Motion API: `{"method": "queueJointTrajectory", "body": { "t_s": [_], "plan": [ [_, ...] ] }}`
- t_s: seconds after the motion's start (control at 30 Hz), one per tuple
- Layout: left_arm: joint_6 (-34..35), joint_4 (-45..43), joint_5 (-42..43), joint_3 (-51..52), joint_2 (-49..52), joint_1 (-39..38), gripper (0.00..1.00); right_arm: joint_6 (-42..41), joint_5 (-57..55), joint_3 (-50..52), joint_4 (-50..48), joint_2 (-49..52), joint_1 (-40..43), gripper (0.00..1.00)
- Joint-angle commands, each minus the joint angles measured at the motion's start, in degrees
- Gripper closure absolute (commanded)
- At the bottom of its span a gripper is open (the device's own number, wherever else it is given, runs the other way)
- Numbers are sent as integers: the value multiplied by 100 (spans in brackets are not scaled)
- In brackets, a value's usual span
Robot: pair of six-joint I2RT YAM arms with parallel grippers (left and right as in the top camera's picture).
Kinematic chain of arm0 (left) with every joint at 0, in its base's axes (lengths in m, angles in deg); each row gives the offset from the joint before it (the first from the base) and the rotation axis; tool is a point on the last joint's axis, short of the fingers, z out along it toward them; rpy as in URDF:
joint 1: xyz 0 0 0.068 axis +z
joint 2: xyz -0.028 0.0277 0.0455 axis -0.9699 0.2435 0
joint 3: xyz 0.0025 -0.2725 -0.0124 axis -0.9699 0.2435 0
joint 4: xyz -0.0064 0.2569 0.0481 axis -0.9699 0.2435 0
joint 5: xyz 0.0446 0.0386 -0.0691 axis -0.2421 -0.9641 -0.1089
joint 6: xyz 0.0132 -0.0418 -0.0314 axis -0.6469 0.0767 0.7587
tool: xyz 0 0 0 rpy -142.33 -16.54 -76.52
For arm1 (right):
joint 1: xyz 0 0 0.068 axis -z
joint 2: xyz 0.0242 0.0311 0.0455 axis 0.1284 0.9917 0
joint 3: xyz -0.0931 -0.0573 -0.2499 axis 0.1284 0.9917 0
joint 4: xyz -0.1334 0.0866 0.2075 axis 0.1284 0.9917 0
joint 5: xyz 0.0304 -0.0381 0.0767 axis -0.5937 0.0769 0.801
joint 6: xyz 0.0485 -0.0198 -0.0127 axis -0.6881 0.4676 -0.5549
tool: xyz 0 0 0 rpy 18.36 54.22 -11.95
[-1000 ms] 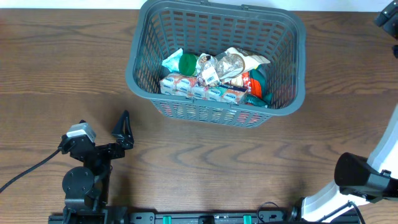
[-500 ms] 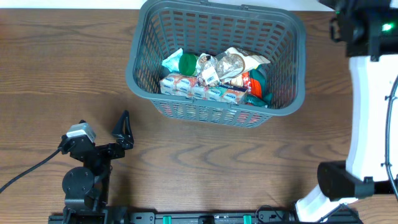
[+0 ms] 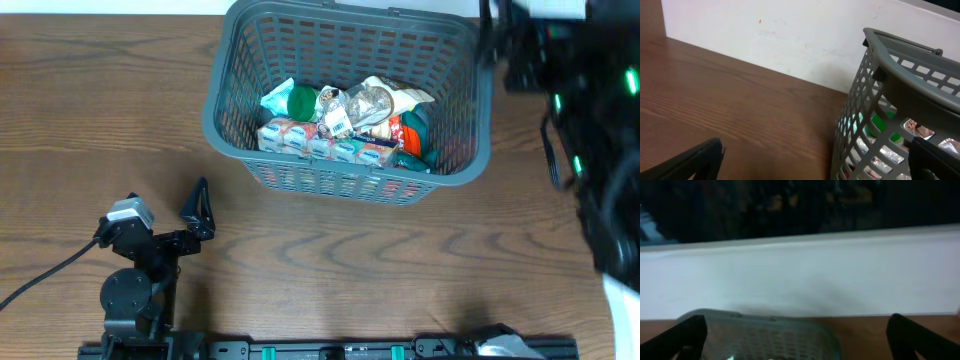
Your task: Pack container
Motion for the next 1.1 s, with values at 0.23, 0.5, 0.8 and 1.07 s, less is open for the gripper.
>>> {"method": "queueJointTrajectory", "body": {
  "t_s": [0.23,0.5,0.8,1.07],
  "plan": [
    [55,-35,-2,9,-57,26,1,422,529,3346,-822,-2151,168,1],
    [55,-35,-2,9,-57,26,1,424,813,5584,-1873,-3650,439,1],
    [55,-35,-2,9,-57,26,1,918,1320,7364,-3023,-4935,883,1],
    [55,-35,-2,9,-57,26,1,1132,1641,7930,-3171,-5469,1298,1]
  ]
}}
